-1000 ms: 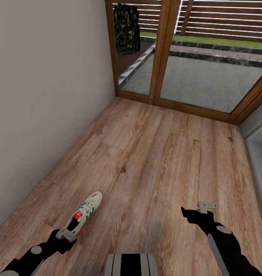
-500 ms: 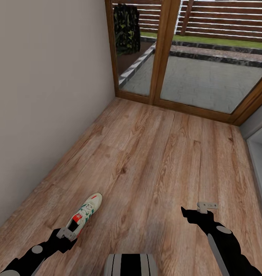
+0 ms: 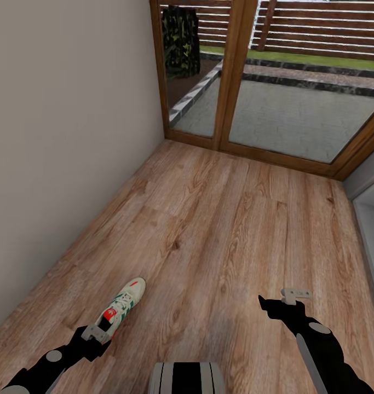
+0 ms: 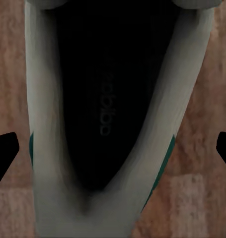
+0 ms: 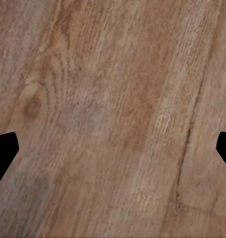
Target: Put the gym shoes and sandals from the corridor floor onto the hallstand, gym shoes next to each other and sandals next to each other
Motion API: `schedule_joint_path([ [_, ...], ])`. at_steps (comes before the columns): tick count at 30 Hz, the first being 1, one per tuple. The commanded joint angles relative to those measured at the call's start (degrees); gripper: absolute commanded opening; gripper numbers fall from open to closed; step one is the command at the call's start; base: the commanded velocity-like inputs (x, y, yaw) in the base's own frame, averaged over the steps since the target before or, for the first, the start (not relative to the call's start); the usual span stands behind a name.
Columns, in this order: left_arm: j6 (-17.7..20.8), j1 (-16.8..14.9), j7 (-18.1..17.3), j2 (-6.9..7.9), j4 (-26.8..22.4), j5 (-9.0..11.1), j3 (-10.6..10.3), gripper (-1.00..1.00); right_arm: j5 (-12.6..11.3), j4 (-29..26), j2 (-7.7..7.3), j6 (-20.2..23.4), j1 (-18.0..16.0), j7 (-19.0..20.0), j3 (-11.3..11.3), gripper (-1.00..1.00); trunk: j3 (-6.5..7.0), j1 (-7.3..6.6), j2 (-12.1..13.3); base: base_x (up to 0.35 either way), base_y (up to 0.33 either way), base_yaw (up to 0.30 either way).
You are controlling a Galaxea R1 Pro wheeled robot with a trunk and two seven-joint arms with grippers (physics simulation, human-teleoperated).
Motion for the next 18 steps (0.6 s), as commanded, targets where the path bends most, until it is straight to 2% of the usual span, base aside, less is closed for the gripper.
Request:
schedule_joint_path([
  [1,-0.26,-0.02,-0.06,0.03,0.01,-0.34,0.02,1.00,-0.50,-0.07,-0.01,0.26,-0.02,-0.03,-0.04,1.00,-0.04,-0.01,-0.01,0.018,0.000,0.000],
  [4,-0.31,-0.02,-0.07,0.15,0.01,-0.32,0.06,1.00,-0.50,-0.07,-0.01,0.26,-0.02,-0.03,-0.04,1.00,-0.04,-0.01,-0.01,0.010,0.000,0.000],
  [5,-0.32,-0.02,-0.08,0.19,0.01,-0.32,0.07,-1.00,-0.50,-0.07,-0.01,0.26,-0.02,-0.03,-0.04,1.00,-0.04,-0.01,-0.01,0.006,0.000,0.000],
  [18,-0.50,-0.02,0.02,0.41,0.01,-0.15,0.20,-1.00,-0.50,-0.07,-0.01,0.22,-0.02,-0.03,-0.04,1.00,-0.04,-0.01,-0.01,0.001,0.000,0.000],
])
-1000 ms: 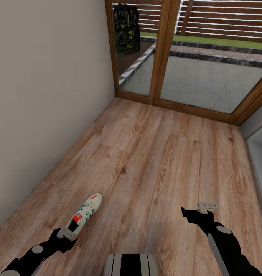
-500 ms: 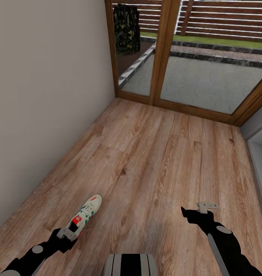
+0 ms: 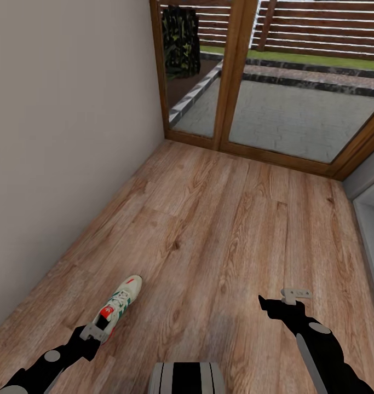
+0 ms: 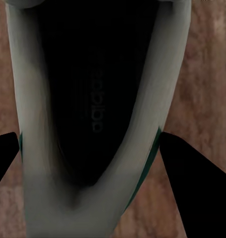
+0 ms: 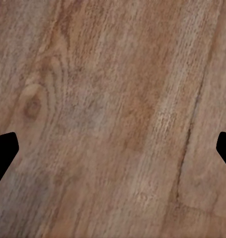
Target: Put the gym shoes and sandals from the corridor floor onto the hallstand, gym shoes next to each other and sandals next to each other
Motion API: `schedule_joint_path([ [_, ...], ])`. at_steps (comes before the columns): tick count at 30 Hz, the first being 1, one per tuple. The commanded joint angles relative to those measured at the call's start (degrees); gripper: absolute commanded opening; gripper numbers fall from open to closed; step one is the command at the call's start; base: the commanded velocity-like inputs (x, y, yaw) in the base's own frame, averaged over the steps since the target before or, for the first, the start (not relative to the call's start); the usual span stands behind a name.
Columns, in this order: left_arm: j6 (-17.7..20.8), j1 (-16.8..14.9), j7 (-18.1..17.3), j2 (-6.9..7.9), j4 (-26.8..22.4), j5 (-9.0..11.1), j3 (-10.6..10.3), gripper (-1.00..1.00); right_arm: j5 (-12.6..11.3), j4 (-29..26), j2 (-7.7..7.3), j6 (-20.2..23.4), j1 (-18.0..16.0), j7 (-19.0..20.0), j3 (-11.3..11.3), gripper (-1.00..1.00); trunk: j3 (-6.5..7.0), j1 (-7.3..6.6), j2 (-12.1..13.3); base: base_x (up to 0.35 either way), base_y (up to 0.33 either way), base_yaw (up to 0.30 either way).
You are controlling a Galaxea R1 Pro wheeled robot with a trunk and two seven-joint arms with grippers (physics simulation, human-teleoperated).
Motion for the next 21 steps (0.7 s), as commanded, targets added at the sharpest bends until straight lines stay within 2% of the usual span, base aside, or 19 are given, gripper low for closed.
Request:
schedule_joint_path([
  [1,-0.30,-0.02,-0.04,0.02,0.02,-0.46,0.04,-1.00,-0.50,-0.07,-0.01,0.26,-0.02,-0.03,-0.04,1.00,-0.04,-0.01,-0.01,0.000,0.000,0.000],
  [11,-0.46,-0.02,-0.10,0.09,-0.05,-0.37,0.04,-1.00,-0.50,-0.07,-0.01,0.31,-0.02,-0.03,-0.04,1.00,-0.04,-0.01,-0.01,0.000,0.000,0.000],
  [12,-0.24,-0.02,-0.05,-0.07,0.00,-0.37,0.04,-1.00,0.68,0.01,-0.30,0.23,0.04,0.14,0.20,1.00,0.19,-0.04,0.00,0.000,0.000,0.000],
  [15,-0.23,-0.02,-0.04,-0.11,0.01,-0.36,0.04,-1.00,1.63,0.02,-0.33,0.19,0.05,0.15,0.21,1.00,0.85,-0.11,0.04,0.000,0.000,0.000],
  [18,-0.22,-0.02,-0.03,-0.20,0.02,-0.36,0.09,-1.00,3.77,0.07,-0.32,0.06,0.06,0.15,0.22,1.00,1.52,-0.19,0.08,0.000,0.000,0.000],
  [21,-0.22,-0.02,0.04,-0.31,0.02,-0.29,0.21,-1.00,3.96,-0.04,-0.08,0.05,0.06,0.07,0.26,1.00,2.18,-0.27,0.12,0.000,0.000,0.000],
])
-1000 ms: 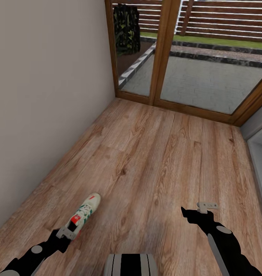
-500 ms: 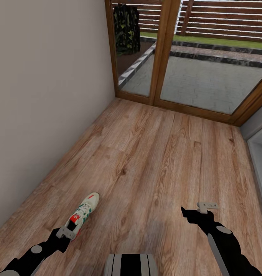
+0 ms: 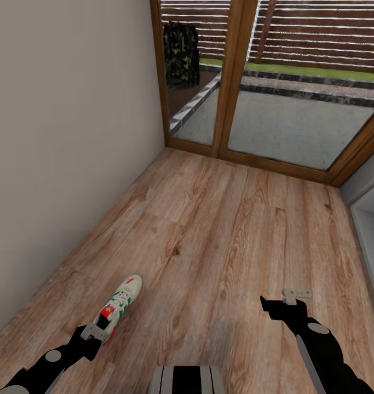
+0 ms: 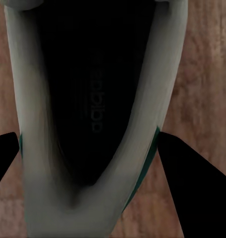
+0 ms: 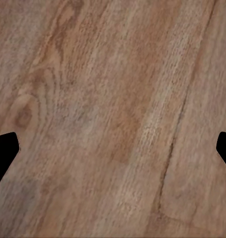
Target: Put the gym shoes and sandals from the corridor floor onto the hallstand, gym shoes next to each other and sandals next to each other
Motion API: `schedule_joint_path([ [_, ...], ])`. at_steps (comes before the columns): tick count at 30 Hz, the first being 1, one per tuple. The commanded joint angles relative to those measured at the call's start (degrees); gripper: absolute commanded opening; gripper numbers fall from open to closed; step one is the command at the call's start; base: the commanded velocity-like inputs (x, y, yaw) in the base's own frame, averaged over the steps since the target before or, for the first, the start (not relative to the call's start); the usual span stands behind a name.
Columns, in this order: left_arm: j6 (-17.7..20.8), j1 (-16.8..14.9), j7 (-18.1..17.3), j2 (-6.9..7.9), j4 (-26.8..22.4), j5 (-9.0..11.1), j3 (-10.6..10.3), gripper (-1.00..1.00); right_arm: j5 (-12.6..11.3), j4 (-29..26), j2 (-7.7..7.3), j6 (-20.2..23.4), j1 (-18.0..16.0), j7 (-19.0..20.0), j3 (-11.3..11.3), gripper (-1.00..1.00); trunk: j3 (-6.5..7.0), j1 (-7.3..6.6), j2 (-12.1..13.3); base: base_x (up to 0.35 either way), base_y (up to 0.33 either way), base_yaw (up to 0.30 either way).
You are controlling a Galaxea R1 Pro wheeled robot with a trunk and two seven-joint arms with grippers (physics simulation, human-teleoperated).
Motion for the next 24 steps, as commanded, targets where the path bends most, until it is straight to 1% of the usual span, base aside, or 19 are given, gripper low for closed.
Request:
schedule_joint_path([
  [1,-0.27,-0.02,-0.08,0.01,0.03,-0.39,0.05,-1.00,-0.07,-0.08,0.01,0.28,-0.02,-0.02,0.01,1.00,0.19,-0.03,0.00,0.000,0.000,0.000],
  [8,-0.29,0.05,-0.06,0.08,0.17,-0.04,0.29,-1.00,-0.05,-0.04,0.13,0.29,-0.03,-0.03,0.04,1.00,1.74,-0.21,0.10,0.000,0.000,0.000],
  [9,-0.46,0.40,-0.05,0.08,0.40,1.18,0.92,-1.00,0.07,0.15,0.22,0.26,-0.03,-0.03,0.16,1.00,1.99,-0.24,0.11,0.000,0.000,-0.061],
  [11,-0.55,0.50,-0.05,0.10,0.54,1.69,1.19,-1.00,0.10,0.25,0.26,0.23,-0.02,-0.01,0.18,1.00,2.51,-0.29,0.14,0.000,0.000,-0.093],
  [12,-0.64,0.60,-0.05,0.12,0.67,2.27,1.46,-1.00,0.12,0.32,0.29,0.19,-0.02,0.01,0.19,1.00,2.78,-0.32,0.15,0.000,0.000,-0.134],
  [13,-0.76,0.69,-0.06,0.14,0.86,3.36,1.90,-1.00,0.12,0.40,0.31,0.12,-0.01,0.04,0.25,1.00,3.06,-0.34,0.16,0.000,0.000,-0.170],
  [16,-0.88,0.76,-0.06,0.16,1.04,5.21,2.31,-1.00,0.12,0.52,0.37,0.07,-0.01,0.05,0.30,1.00,3.91,-0.42,0.20,0.000,0.000,-0.190],
  [17,-0.92,0.76,-0.06,0.16,1.09,6.22,2.42,-1.00,0.12,0.57,0.39,0.01,0.01,0.09,0.34,1.00,4.20,-0.45,0.22,0.000,0.000,-0.204],
  [19,-0.90,0.77,-0.06,0.16,1.12,7.13,2.51,-1.00,0.12,0.63,0.40,-0.05,0.03,0.16,0.36,1.00,4.78,-0.50,0.24,0.000,0.000,-0.208],
  [20,-0.91,0.80,-0.03,0.16,1.16,8.33,2.59,-1.00,0.17,0.77,0.41,-0.13,0.10,0.22,0.38,1.00,5.07,-0.52,0.26,0.000,0.000,-0.213],
  [24,-1.17,1.28,0.62,0.13,1.23,9.84,2.67,-1.00,0.26,2.18,0.26,-1.13,0.20,0.35,0.35,1.00,6.23,-0.63,0.31,0.000,0.000,-0.215],
])
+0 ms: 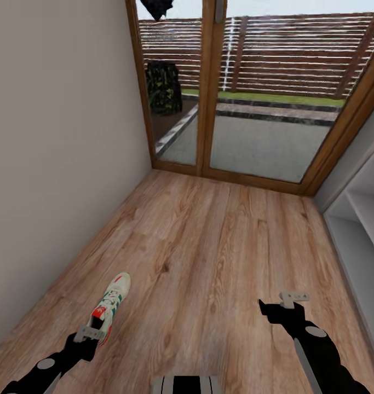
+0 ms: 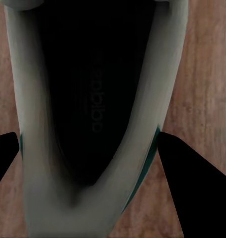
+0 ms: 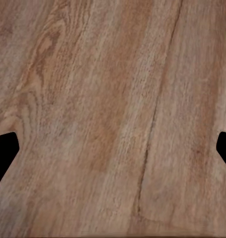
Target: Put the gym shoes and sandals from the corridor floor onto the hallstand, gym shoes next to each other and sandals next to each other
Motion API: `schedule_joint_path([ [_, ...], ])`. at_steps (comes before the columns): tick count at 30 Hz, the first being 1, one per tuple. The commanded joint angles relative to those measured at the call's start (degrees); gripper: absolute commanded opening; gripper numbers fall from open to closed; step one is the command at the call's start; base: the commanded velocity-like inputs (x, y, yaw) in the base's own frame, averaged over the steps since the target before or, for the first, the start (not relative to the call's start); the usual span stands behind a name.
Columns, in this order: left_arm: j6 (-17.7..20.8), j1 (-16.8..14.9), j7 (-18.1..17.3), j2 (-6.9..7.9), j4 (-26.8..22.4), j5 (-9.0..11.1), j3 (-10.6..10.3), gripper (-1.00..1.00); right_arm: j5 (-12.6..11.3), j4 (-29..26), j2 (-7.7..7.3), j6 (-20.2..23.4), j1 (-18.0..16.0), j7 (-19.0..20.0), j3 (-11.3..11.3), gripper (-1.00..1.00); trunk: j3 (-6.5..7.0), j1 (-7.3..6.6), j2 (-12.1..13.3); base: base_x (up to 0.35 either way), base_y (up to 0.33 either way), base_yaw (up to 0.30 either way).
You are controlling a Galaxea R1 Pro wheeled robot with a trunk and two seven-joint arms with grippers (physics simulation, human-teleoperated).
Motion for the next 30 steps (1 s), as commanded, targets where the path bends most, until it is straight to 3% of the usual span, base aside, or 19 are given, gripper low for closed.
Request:
schedule_joint_path([
  [1,-0.53,0.69,0.68,-0.04,0.02,-0.20,0.34,-1.00,0.28,1.46,-0.04,-1.66,0.01,0.04,0.00,1.00,0.26,-0.03,0.00,0.000,0.000,-0.217],
  [6,-2.64,2.53,2.84,-0.12,0.07,1.38,0.42,-1.00,2.42,5.56,-0.05,-9.98,0.27,0.04,0.00,1.00,1.71,-0.16,0.07,0.000,0.000,-0.219],
  [12,-5.20,4.33,3.59,-0.08,1.26,5.60,0.45,-1.00,3.64,12.12,0.04,-20.04,2.24,-0.19,0.03,1.00,3.45,-0.32,0.15,0.000,0.000,-0.223],
  [14,-5.66,5.19,3.64,-0.03,1.65,8.28,0.45,-1.00,3.77,16.96,0.10,-25.81,3.09,-0.29,0.04,1.00,4.03,-0.37,0.17,0.000,0.000,-0.224],
  [15,-5.91,6.80,3.72,0.02,1.77,10.57,0.45,-1.00,3.88,25.47,0.15,-37.44,3.83,-0.34,-0.01,1.00,4.32,-0.39,0.19,0.000,0.000,-0.225],
  [19,-5.99,7.33,4.77,0.02,1.86,11.00,0.40,-1.00,3.84,31.33,0.10,-43.22,3.99,-0.35,-0.03,1.00,5.48,-0.50,0.24,0.000,0.000,-0.225],
  [21,-6.22,8.23,6.67,-0.07,1.85,11.21,0.39,-1.00,3.76,38.09,0.15,-47.76,4.04,-0.41,-0.04,1.00,6.06,-0.55,0.27,0.000,0.000,-0.225],
  [24,-7.91,8.70,8.00,-0.20,1.95,11.33,0.38,-1.00,3.72,42.88,0.21,-51.68,4.06,-0.43,-0.04,1.00,6.94,-0.63,0.31,0.000,0.000,-0.225],
  [30,-11.14,9.05,9.01,-0.48,2.22,11.40,0.40,-1.00,3.63,48.61,0.32,-56.87,4.06,-0.44,-0.04,1.00,8.68,-0.78,0.39,0.000,0.000,-0.225],
])
